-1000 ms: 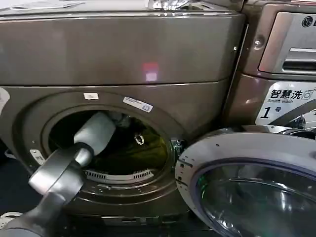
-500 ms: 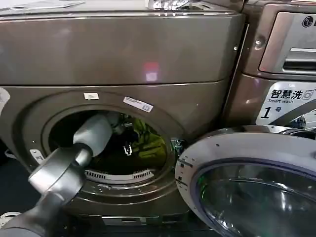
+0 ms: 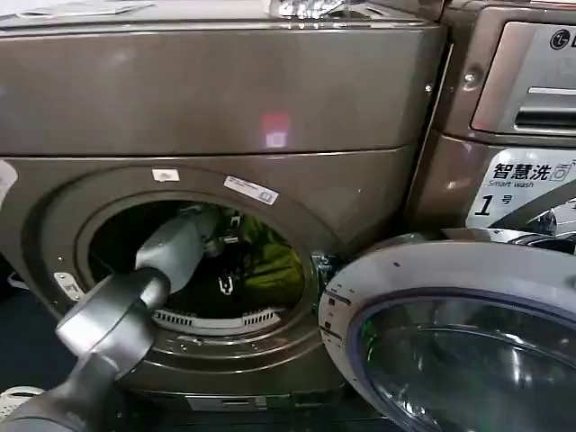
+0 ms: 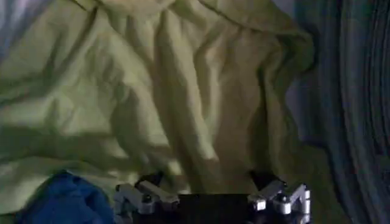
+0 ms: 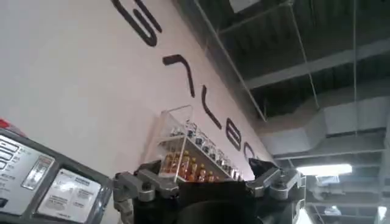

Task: Grasp the clothes from the dryer.

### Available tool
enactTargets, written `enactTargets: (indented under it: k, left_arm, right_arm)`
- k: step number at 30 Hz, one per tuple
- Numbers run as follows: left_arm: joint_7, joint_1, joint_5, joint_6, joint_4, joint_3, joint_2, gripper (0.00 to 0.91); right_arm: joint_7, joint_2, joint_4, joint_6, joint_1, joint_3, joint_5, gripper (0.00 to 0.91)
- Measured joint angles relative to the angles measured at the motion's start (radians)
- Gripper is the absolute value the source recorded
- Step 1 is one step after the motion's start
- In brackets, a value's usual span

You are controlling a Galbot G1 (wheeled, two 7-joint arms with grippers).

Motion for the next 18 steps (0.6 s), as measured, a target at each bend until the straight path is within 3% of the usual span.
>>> enactTargets:
  k: [7,8,9,10,13,16,18]
  left_arm:
    - [-0.010,0.017,0.010,0.015,0.014,-0.003,-0.008,0.899]
    - [-0.011,0.019,0.012,0.017,0.017,-0.003,-0.009,0.842]
    - [-0.013,0.020,0.014,0.018,0.018,-0.002,-0.010,0.683]
    - [-0.014,0.022,0.016,0.019,0.019,-0.002,-0.012,0.614]
    - [-0.012,0.022,0.018,0.020,0.020,-0.002,-0.016,0.193]
    - [-0.012,0.021,0.020,0.018,0.025,-0.002,-0.020,0.148]
    - [-0.012,0.020,0.025,0.015,0.029,0.000,-0.021,0.068]
  right_arm:
    - [0.000,-0.001,0.002,0.001,-0.009,0.010,0.007,0.907]
    - [-0.001,-0.001,0.002,0.001,-0.010,0.011,0.008,0.907]
    - [-0.001,-0.001,0.001,0.001,-0.010,0.012,0.008,0.907]
    - [-0.001,-0.001,0.001,0.002,-0.010,0.012,0.009,0.907]
    - [-0.001,0.001,0.001,0.002,-0.009,0.013,0.010,0.907]
    - [0.000,0.001,0.001,0.002,-0.008,0.014,0.010,0.907]
    - [0.002,0.001,-0.001,0.001,-0.006,0.015,0.010,0.907]
